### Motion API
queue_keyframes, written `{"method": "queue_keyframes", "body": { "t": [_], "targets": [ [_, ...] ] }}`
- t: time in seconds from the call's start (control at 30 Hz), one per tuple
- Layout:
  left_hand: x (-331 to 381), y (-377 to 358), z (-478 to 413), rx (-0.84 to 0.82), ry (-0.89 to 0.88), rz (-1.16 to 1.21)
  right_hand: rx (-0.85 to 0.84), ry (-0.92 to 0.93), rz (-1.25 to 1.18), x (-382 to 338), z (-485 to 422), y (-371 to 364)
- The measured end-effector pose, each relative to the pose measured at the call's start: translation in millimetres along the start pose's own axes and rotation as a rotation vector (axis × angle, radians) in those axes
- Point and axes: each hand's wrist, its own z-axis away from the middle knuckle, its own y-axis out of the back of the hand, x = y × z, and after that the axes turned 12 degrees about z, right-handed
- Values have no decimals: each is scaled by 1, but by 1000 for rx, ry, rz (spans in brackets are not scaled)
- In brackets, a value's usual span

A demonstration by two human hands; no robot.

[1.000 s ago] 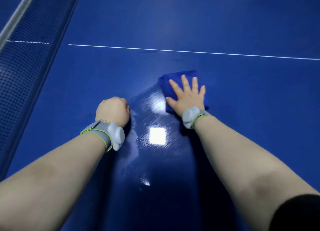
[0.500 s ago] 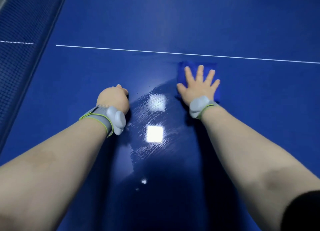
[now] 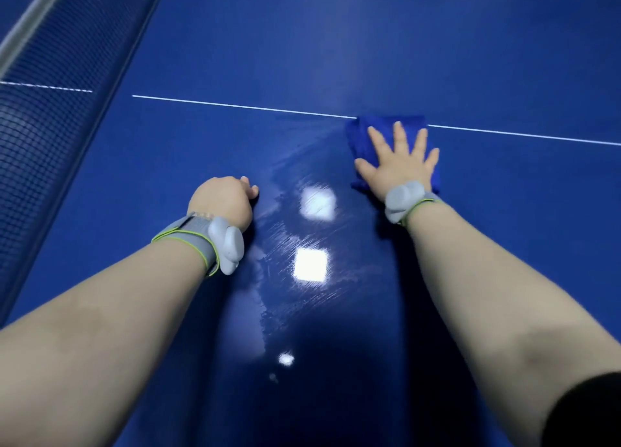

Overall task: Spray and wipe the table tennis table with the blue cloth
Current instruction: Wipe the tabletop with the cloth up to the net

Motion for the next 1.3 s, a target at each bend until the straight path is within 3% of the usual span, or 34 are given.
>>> {"method": "queue_keyframes", "body": {
  "t": [0.1,0.23,0.33,0.43,0.53,0.63,0.77,0.87,1.07,1.17,1.3],
  "targets": [
    [-5,-1,-2,16,15,93,-51,-175,-26,33,-14,-3],
    [-8,-6,-5,-2,-6,105,-60,-185,-10,10,-16,1],
    [-14,-8,-8,-25,-40,129,-7,-24,26,-43,-10,6],
    [-23,-9,-1,-64,-129,348,33,236,49,-110,13,13],
    [-48,-16,17,163,-212,502,52,512,72,-168,42,15],
    [-86,-16,25,252,-44,456,62,605,104,-186,45,16],
    [-130,-13,27,201,178,341,50,562,77,-181,27,18],
    [-141,-9,33,218,271,277,33,370,52,-173,7,21],
    [-179,-24,39,232,271,358,-26,22,-17,-162,-25,29],
    [-191,-22,38,213,276,475,-27,25,7,-186,-23,32],
    [-196,-23,39,221,235,582,30,257,56,-242,-9,36]
  ]
}}
